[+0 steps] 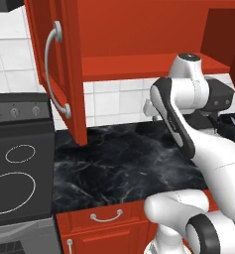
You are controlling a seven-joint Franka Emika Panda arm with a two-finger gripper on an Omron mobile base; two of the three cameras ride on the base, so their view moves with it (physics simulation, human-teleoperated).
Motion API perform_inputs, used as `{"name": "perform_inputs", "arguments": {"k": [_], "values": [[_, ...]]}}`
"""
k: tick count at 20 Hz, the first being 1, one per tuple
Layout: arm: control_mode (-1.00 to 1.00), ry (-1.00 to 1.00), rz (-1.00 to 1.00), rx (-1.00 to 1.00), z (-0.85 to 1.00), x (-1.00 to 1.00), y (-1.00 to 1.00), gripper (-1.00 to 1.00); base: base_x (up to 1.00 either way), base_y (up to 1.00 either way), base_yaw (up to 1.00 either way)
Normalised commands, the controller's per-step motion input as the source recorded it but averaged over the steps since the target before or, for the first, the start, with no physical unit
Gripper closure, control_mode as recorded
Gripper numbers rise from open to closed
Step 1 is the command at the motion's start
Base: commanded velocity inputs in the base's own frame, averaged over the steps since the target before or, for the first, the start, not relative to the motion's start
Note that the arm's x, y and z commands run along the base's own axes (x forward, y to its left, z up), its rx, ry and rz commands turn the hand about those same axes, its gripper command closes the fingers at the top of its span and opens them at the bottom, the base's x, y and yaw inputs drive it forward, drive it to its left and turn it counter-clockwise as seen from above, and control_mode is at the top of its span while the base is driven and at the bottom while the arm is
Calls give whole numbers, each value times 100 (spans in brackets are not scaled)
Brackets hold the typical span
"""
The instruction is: Close all open cabinet doors.
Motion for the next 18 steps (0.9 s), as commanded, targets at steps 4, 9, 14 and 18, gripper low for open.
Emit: {"name": "perform_inputs", "arguments": {"k": [4, 9, 14, 18], "values": [[-100, -18, -3, 0, 0, -83, 0, -100, 0, 0, 0], [-100, -22, 0, 0, 0, -84, -32, -100, 0, 0, 0], [-100, -25, 0, 0, 0, -87, -54, -100, 0, 0, 0], [-100, -24, 0, 0, 0, -80, -30, -100, 0, 0, 0]]}}
